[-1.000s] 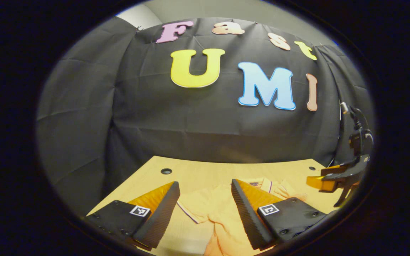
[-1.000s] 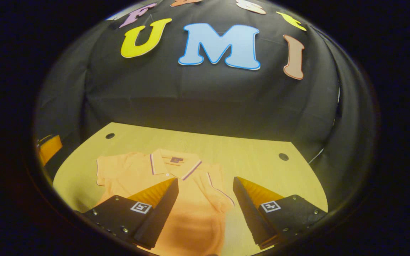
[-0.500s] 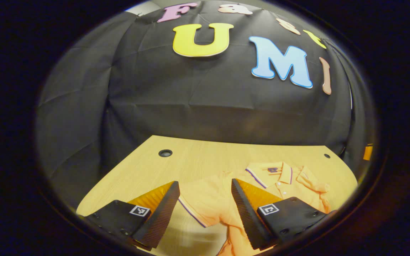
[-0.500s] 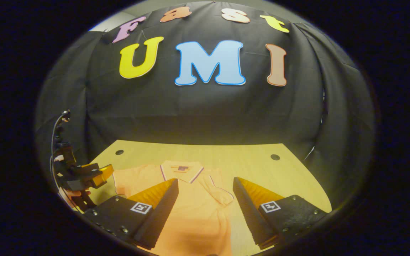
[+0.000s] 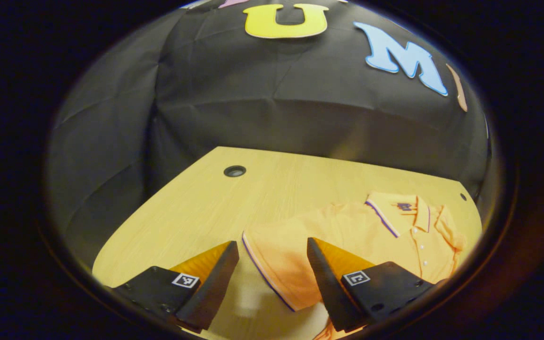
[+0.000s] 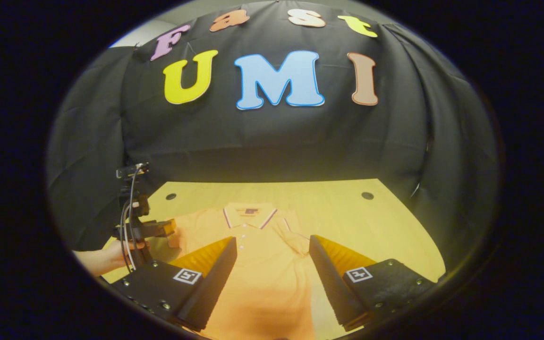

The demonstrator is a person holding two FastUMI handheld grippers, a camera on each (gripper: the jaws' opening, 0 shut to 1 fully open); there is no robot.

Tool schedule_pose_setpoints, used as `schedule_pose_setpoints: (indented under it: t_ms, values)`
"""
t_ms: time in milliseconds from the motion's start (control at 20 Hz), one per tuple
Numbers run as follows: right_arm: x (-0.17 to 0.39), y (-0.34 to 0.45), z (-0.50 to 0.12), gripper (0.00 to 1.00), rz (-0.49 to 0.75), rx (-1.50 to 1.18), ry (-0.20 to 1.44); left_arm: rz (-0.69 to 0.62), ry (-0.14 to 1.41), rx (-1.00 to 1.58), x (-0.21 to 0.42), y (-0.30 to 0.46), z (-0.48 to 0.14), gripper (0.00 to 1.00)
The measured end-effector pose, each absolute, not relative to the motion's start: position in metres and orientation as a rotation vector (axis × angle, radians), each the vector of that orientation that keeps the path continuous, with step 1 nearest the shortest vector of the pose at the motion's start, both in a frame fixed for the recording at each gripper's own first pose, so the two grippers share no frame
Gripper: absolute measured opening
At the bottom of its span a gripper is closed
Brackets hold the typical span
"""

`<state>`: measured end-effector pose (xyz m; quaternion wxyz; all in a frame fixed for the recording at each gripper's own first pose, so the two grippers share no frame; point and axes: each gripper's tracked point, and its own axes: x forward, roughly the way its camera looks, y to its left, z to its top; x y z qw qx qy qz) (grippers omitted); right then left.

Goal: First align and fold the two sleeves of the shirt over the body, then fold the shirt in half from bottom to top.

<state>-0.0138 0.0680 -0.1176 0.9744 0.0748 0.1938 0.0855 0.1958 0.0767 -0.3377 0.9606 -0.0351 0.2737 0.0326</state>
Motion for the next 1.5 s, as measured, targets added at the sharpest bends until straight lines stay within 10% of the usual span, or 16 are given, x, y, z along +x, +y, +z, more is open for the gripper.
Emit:
schedule_pose_setpoints:
  t_ms: [600,750,900,1500]
  values:
    - [-0.036,0.056,-0.133,0.95,0.137,0.187,0.443,0.07,0.618,-0.029,0.215,0.069,-0.366,0.94]
    - [-0.039,0.054,-0.135,0.95,0.135,0.195,0.451,0.056,0.623,-0.021,0.216,0.064,-0.368,0.68]
    - [-0.04,0.052,-0.137,0.95,0.127,0.201,0.455,0.048,0.633,0.004,0.216,0.062,-0.367,0.18]
    - [-0.048,0.048,-0.14,0.94,0.092,0.216,0.464,-0.034,0.515,0.043,0.214,0.022,-0.303,0.12]
